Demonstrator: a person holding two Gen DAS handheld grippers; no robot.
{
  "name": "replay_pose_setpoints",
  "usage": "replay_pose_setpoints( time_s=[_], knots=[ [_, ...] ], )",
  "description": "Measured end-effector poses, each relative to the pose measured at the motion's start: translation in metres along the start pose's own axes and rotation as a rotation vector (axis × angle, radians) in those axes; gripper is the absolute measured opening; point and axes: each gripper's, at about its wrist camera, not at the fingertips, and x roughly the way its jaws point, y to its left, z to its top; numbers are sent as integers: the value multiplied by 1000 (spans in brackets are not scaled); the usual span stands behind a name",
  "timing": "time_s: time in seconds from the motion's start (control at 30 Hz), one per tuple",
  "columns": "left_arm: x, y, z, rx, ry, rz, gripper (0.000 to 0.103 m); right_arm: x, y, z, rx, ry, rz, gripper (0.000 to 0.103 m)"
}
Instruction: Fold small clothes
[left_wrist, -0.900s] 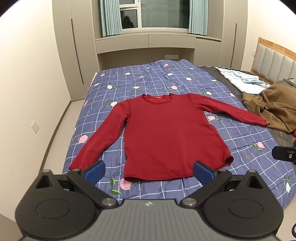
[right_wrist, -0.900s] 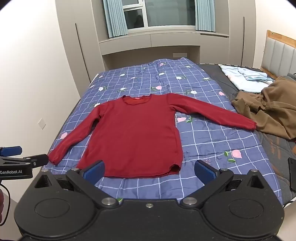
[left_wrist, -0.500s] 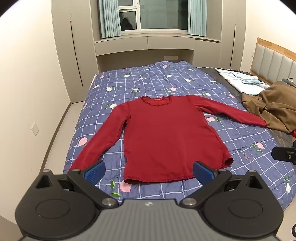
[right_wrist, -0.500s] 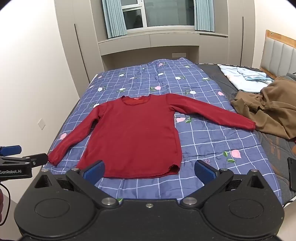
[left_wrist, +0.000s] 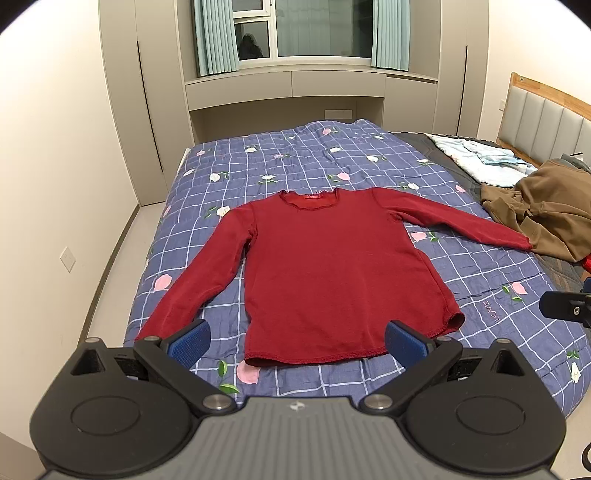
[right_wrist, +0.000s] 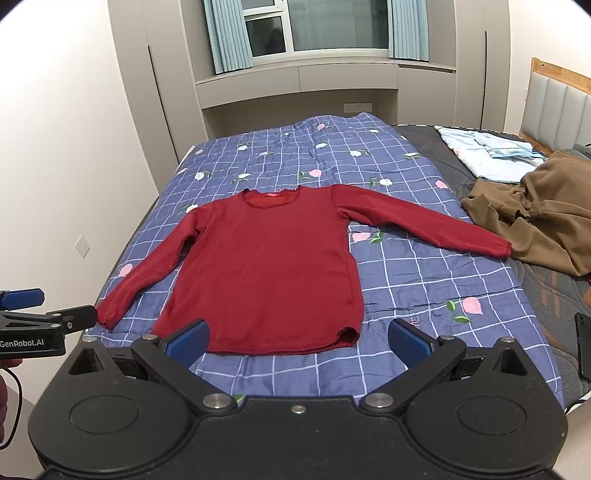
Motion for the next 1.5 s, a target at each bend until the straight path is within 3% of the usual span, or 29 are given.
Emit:
replay_pose_setpoints(
  time_s=[1.5],
  knots=[
    [33, -12, 8, 30, 91, -32, 102, 23, -14, 5, 29, 81, 2, 103]
  ],
)
